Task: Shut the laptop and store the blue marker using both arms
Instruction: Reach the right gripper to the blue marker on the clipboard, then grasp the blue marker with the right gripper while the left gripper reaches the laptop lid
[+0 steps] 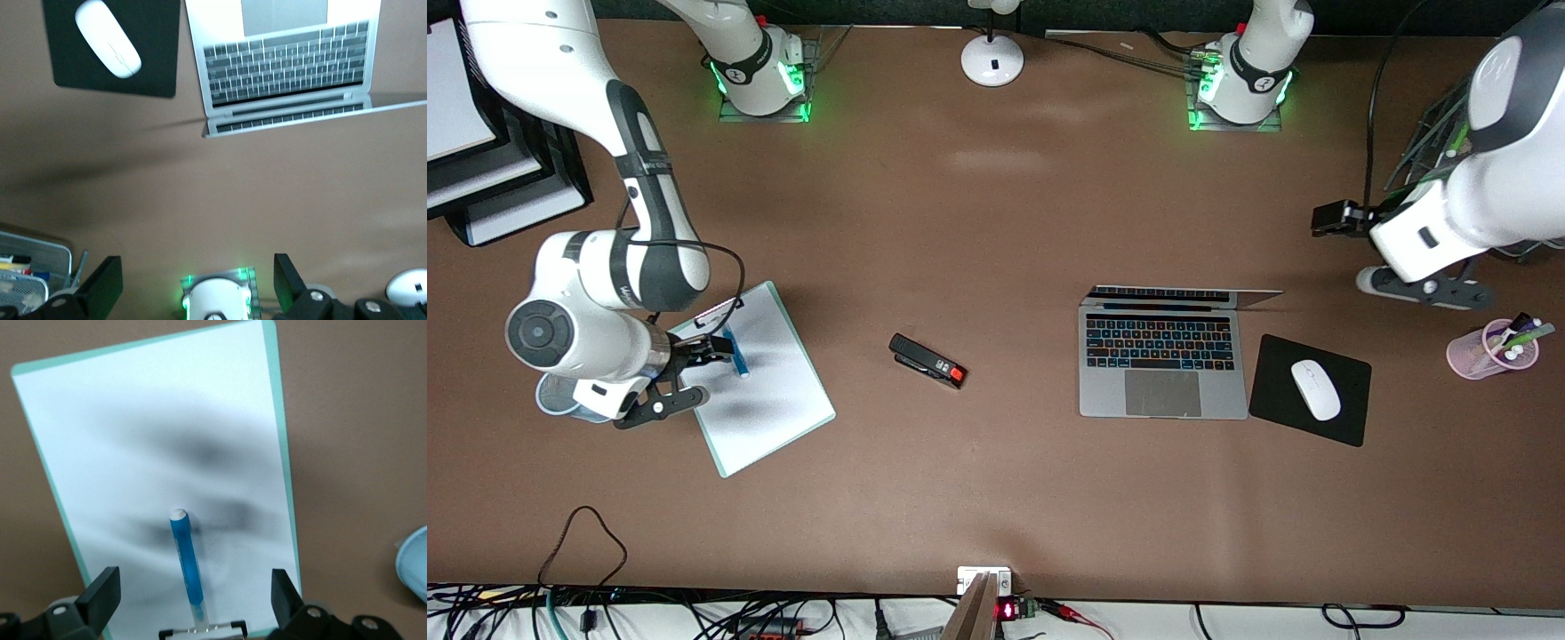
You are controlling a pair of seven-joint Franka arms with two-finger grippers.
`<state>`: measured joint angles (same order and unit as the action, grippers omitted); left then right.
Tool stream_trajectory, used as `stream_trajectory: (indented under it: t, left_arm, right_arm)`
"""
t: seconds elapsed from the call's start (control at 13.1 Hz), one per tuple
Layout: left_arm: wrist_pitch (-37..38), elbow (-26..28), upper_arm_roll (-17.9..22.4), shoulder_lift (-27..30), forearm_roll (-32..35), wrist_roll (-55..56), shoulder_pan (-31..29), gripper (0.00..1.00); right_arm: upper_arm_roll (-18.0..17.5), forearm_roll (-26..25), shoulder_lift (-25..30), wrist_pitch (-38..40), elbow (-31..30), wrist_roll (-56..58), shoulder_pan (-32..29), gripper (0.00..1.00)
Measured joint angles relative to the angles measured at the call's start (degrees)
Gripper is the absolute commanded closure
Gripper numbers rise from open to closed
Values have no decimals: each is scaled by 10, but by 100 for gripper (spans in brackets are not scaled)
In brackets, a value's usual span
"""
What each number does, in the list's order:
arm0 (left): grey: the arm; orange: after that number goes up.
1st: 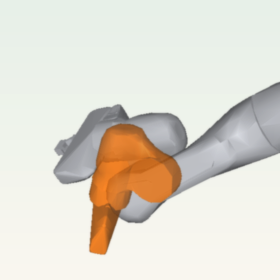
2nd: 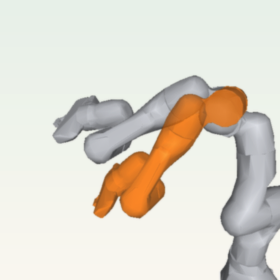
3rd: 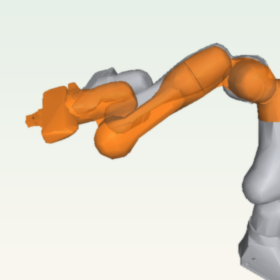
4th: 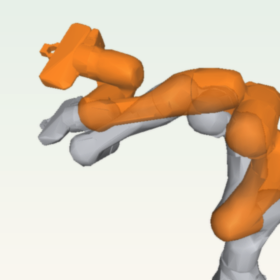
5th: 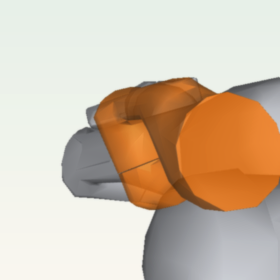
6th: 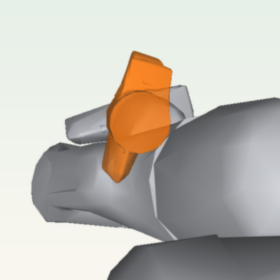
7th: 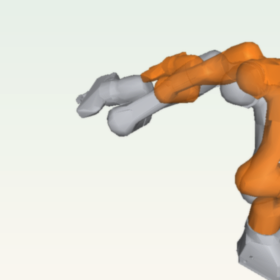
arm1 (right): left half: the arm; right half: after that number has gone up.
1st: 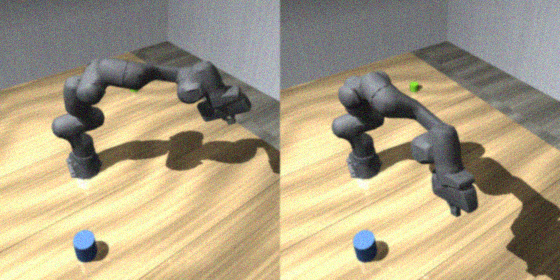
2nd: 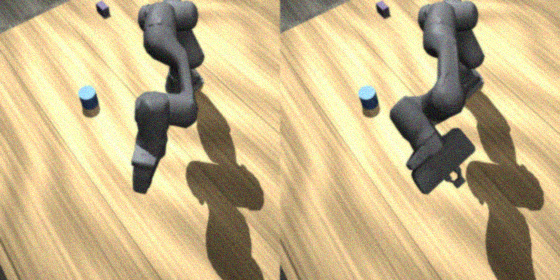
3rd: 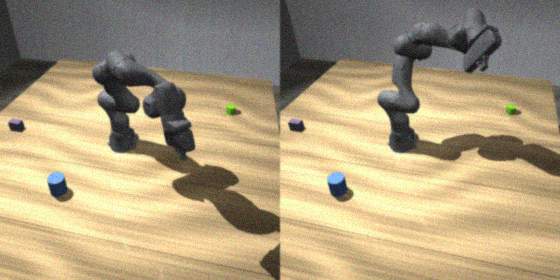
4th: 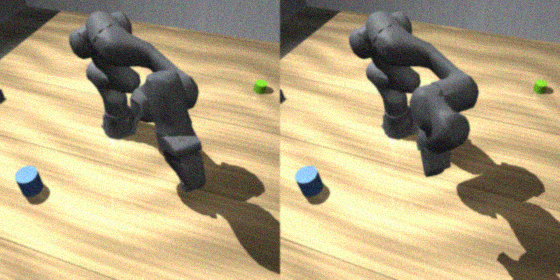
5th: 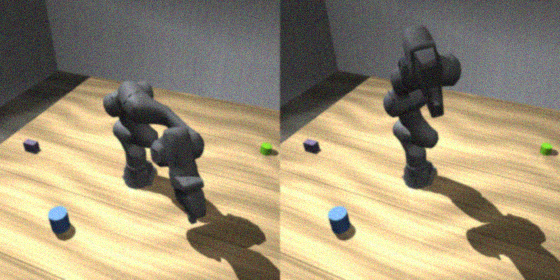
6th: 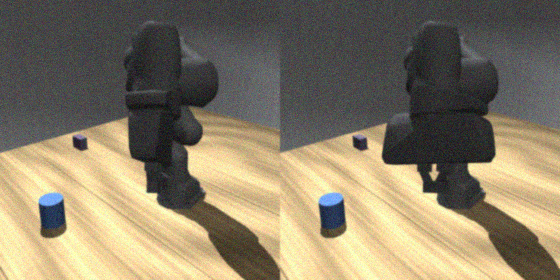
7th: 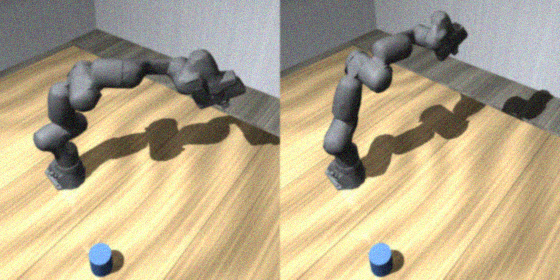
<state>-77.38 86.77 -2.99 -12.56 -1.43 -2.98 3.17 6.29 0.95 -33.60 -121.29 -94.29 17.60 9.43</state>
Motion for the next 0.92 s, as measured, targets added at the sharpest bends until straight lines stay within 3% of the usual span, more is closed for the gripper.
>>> stream_trajectory:
  t: [0.31,0.69,0.92]
  left_arm:
    - [11,0,-2,-29,-13,86,42,0]
    - [12,3,-3,-78,-13,253,115,0]
    - [-2,3,-3,-111,-13,284,133,0]
  right_arm:
    - [0,0,-3,-48,-55,58,6,0]
    - [0,0,-17,-116,-68,61,8,0]
    - [0,0,-28,-137,-68,61,12,7]
